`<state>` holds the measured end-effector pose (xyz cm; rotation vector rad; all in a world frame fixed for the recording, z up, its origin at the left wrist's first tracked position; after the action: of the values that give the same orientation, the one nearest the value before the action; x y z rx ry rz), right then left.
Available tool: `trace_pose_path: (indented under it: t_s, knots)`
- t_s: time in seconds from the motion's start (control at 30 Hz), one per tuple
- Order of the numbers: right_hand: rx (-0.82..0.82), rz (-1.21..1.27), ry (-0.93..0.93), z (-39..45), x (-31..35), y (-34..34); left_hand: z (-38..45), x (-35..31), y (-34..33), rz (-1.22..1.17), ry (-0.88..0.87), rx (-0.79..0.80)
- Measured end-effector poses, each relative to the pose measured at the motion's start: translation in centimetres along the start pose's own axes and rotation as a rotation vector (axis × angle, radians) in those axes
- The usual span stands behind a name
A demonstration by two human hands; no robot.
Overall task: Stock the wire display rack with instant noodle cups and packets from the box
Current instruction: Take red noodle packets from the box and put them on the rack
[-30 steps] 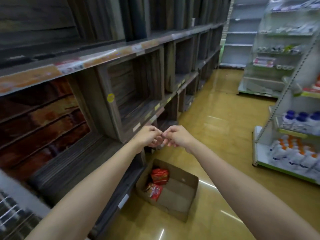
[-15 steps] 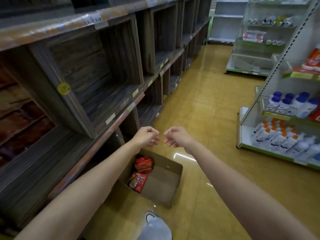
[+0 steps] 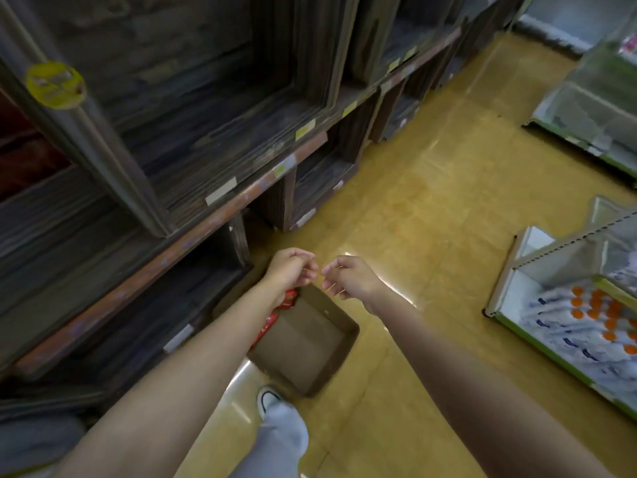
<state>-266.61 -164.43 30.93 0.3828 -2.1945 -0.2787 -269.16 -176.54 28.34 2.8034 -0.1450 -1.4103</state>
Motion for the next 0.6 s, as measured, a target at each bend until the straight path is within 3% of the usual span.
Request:
trace_pose_path:
  t_s: [0.3,0.6]
  knots:
    - [0.163,-0.095,-0.091,10.2,-4.5,-7.4,8.9,10.4,4.7,-0.107,0.251,-0.166]
    - [0.316,-0.21,-0.207,22.3,-18.4,-14.9,16.5,26.2,6.0,-0.211,0.405,-0.395]
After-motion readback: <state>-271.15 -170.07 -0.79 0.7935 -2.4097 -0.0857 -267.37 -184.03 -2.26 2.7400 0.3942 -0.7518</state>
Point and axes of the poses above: each hand's wrist, its own z-axis towards the middle knuckle, its own y-axis out of the back of the hand, x = y × z, the point moved 10 cm from there along z, towards the middle knuckle, and after that the axes turned 4 degrees about -x, right-handed, at the moved point
